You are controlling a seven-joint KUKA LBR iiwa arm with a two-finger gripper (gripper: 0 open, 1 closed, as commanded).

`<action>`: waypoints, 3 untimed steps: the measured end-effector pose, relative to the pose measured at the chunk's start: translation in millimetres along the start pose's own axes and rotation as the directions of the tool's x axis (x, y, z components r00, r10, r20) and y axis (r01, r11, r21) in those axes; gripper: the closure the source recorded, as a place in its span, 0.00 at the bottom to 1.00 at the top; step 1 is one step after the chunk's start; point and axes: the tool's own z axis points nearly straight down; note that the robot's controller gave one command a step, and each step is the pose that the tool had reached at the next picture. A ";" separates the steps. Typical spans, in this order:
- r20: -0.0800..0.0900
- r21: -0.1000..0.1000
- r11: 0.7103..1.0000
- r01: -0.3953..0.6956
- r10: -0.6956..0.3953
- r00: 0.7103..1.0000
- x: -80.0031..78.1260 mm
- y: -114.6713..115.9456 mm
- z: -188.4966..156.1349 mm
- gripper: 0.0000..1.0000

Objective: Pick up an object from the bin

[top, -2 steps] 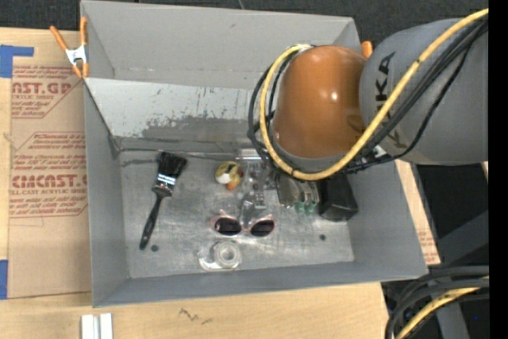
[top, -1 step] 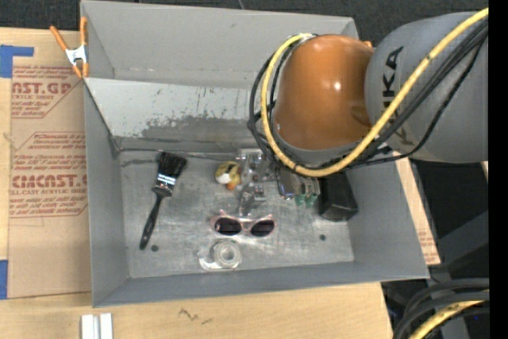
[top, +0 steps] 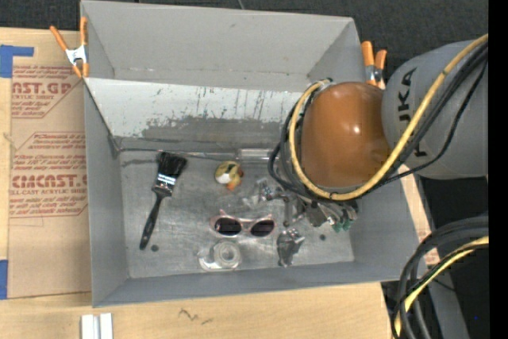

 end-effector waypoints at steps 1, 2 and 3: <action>0.001 0.000 1.000 0.001 -0.001 1.000 -0.3 0.1 -0.2 0.00; 0.013 0.002 1.000 -0.020 0.020 1.000 -17.9 5.5 79.6 1.00; 0.013 0.002 1.000 -0.020 0.020 1.000 -17.9 5.5 79.6 1.00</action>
Offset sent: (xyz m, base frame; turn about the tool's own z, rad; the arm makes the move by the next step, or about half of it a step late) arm 0.0103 0.0107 -0.0831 0.0189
